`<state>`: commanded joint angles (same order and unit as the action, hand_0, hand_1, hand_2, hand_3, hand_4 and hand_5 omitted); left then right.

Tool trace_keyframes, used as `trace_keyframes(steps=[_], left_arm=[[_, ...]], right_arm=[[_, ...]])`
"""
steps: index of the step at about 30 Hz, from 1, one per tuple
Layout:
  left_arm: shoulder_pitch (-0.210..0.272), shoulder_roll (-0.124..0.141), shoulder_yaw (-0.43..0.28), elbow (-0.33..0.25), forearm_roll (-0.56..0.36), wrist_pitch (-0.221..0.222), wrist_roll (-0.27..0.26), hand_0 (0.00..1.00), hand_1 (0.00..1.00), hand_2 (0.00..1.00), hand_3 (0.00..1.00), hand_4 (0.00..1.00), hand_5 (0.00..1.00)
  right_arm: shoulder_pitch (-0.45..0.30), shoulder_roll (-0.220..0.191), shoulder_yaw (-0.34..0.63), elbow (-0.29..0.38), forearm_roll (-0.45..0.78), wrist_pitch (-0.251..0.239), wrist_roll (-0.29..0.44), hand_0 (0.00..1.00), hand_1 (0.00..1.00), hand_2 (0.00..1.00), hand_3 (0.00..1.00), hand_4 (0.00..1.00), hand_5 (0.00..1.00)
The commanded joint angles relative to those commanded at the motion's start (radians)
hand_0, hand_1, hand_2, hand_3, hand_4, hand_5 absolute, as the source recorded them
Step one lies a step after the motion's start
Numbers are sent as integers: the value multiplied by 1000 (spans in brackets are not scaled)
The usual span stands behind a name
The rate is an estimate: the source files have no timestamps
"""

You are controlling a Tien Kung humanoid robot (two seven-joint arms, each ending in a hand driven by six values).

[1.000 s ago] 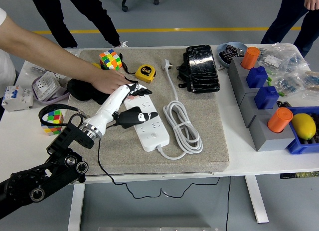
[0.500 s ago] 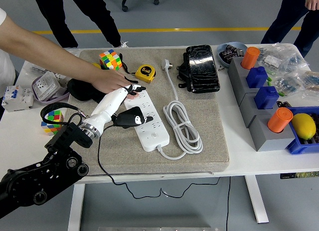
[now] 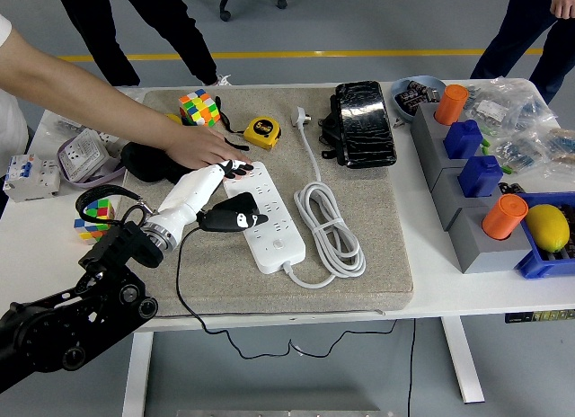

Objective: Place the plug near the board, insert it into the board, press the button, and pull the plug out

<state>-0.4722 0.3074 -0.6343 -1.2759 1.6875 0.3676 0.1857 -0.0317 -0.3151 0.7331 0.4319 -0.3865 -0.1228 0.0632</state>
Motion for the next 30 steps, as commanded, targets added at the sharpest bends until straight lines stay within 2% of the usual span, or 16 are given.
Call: trace_keyframes(steps=[15,17,18,23,24,29,30], left_arm=[[-8,1,22,59,1,4,-11,686,698,707,744,998,374],[-9,1,24,63,-6,3,-13,686,698,707,744,998,374],[-10,1,26,64,-5,4,-13,654,677,684,726,998,350],[-13,1,34,72,-8,9,-17,654,677,684,726,998,350],[-14,1,35,73,-7,10,-18,597,641,616,633,966,309],[-14,0,38,80,-5,17,-24,597,641,616,633,966,309],[-15,0,39,81,-4,18,-24,559,612,588,601,912,258]], right_arm=[[2,-1,-4,0,1,0,0,571,650,636,543,927,486],[3,-1,-3,0,1,0,0,571,650,636,543,927,486],[3,-1,-3,0,1,0,0,571,650,636,543,926,485],[3,-2,-2,1,1,0,0,571,650,636,543,926,485],[3,-3,-2,1,1,0,0,571,649,636,542,926,484],[2,-4,-4,1,0,0,0,571,649,636,542,926,484],[2,-4,-5,1,0,0,0,571,649,635,542,925,484]])
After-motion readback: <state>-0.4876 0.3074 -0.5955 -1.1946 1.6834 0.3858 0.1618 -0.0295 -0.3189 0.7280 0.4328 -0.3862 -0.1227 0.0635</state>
